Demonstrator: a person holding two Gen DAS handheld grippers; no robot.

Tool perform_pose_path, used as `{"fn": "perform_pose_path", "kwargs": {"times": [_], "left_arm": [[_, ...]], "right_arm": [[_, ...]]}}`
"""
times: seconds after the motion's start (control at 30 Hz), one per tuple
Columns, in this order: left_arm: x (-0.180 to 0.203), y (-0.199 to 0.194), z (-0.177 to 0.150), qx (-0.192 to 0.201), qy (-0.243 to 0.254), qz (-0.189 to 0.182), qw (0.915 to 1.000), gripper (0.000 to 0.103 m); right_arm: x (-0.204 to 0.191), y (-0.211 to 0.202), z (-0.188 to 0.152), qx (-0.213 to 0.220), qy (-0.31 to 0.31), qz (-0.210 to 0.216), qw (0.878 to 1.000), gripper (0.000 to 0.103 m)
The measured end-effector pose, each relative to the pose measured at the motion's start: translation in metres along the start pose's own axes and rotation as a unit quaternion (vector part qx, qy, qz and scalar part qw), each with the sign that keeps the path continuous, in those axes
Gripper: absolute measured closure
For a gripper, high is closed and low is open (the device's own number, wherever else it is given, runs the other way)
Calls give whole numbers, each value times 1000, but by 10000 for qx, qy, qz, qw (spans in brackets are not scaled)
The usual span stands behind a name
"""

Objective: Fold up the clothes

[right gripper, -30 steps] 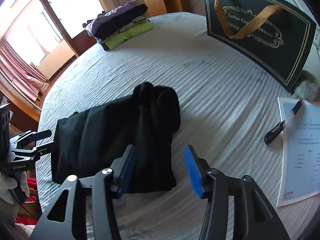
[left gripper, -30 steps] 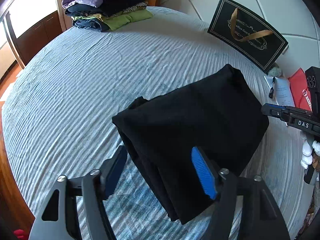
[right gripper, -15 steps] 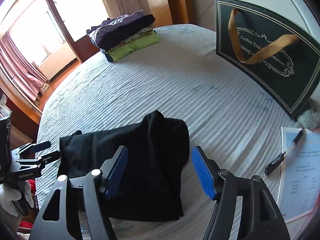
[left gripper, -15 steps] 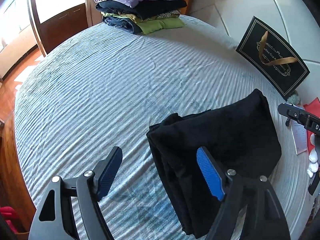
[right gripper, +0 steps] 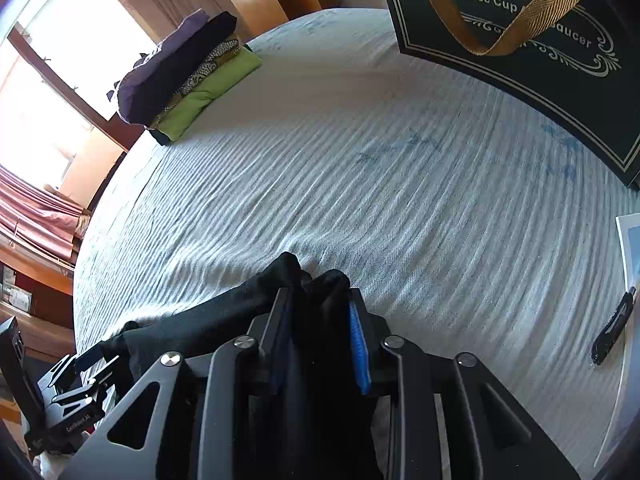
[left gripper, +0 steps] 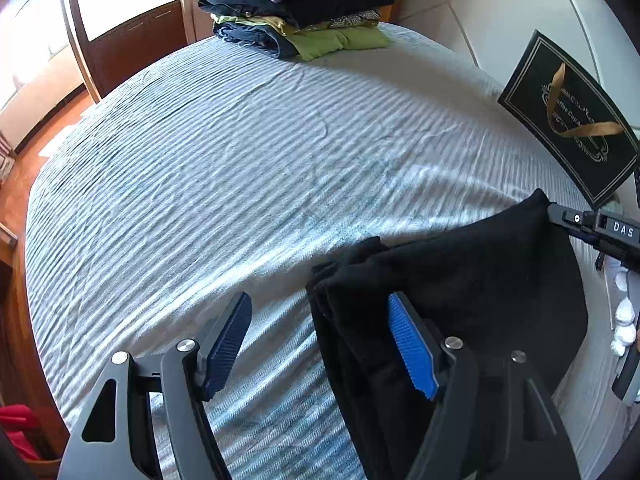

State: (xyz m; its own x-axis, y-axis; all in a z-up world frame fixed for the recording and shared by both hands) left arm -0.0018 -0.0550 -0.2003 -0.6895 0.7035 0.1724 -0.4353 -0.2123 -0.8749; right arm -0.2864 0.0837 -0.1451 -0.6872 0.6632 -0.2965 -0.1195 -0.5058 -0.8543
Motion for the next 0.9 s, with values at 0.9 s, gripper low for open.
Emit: {"fn": "perform_pose_path", "kwargs": {"times": [0.9], "left_arm": [[38, 12, -35, -375, 1, -174, 9991, 53]], "right_arm": [[-30, 9, -40, -474, -1919, -253, 9799, 69]]}}
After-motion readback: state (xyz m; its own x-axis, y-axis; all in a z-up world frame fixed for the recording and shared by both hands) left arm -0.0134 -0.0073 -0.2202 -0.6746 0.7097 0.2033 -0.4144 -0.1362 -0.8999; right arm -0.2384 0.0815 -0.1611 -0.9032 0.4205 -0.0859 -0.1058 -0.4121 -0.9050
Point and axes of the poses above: each gripper's, at about its wrist camera, not at the fingertips, and y roughly the way its jaws point, x to its right, z to its top, the point moved 1 cm from there along y, roughly the way its jaws point, and after that the axes turned 4 degrees about -z, right-handed, at the moved point
